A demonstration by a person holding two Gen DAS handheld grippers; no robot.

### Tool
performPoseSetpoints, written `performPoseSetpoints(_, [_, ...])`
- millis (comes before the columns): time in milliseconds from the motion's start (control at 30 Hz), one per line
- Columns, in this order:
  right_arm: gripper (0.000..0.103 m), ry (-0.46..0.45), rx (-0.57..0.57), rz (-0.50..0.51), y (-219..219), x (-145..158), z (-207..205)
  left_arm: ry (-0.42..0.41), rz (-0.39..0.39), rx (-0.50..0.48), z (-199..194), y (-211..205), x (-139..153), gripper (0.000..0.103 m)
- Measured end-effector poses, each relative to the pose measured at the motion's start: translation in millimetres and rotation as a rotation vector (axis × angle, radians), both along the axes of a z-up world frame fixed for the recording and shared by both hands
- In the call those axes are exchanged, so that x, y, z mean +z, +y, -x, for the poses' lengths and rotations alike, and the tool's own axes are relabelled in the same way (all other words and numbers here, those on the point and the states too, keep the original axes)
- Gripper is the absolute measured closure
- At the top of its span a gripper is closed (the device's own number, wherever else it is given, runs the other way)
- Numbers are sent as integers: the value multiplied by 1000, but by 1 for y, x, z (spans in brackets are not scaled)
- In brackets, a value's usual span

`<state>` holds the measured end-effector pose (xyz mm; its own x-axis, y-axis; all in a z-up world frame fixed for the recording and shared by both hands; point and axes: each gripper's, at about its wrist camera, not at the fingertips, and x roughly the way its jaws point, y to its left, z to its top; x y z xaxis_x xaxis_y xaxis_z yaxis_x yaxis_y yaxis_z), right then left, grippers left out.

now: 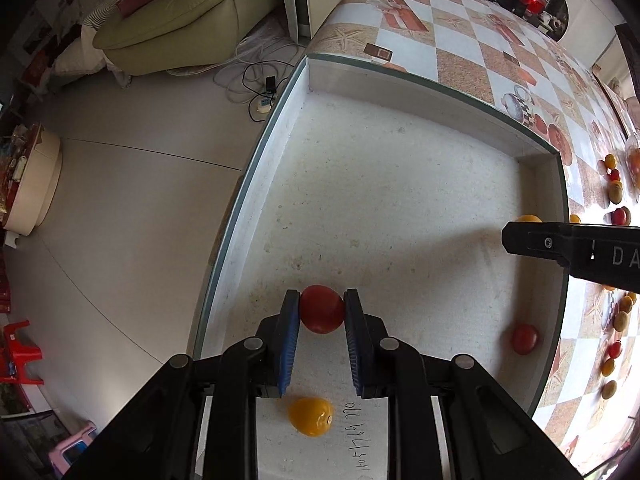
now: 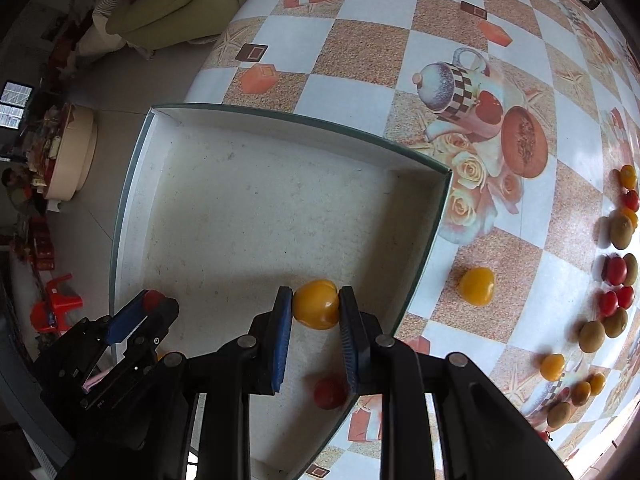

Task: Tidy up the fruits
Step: 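Carry both tomatoes into the white tray and open both tools, then move both open tools back toward the yellow cherry tomatoes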

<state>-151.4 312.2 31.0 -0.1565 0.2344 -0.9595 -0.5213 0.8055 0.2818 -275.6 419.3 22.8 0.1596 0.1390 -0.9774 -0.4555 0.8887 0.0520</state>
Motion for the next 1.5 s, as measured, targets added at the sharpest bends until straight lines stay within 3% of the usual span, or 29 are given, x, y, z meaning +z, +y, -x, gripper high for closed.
performPoseSetpoints(300, [74, -39, 24, 35, 25, -12, -5, 8, -45, -50, 0, -7, -1, 79])
performPoseSetpoints(333, [72, -35, 25, 30, 27, -13, -5, 9, -46, -48, 0, -7, 0, 72])
performPoseSetpoints(367, [65, -27, 24, 22, 27, -13, -5, 11, -56, -46, 2, -7, 1, 43])
performPoseSetpoints(433, [49, -29, 19, 28, 29, -12, -6, -14, -108, -34, 6, -12, 7, 16])
performPoseSetpoints(567, [43, -39, 11, -4, 27, -3, -4, -8, -99, -52, 8, -16, 10, 16])
performPoseSetpoints(667, [19, -45, -10, -54, 19, 10, -5, 2, -80, -56, 10, -18, 11, 16])
performPoseSetpoints(833, [19, -87, -57, -96, -3, 33, -9, 6, -78, -78, 12, -30, 20, 16])
performPoseSetpoints(1067, [19, -85, -163, -61, -64, 44, -16, -17, -74, -145, 3, -66, 35, 16])
performPoseSetpoints(1500, [19, -41, -405, 90, -221, 18, -23, -93, -41, -303, -42, -148, 63, 16])
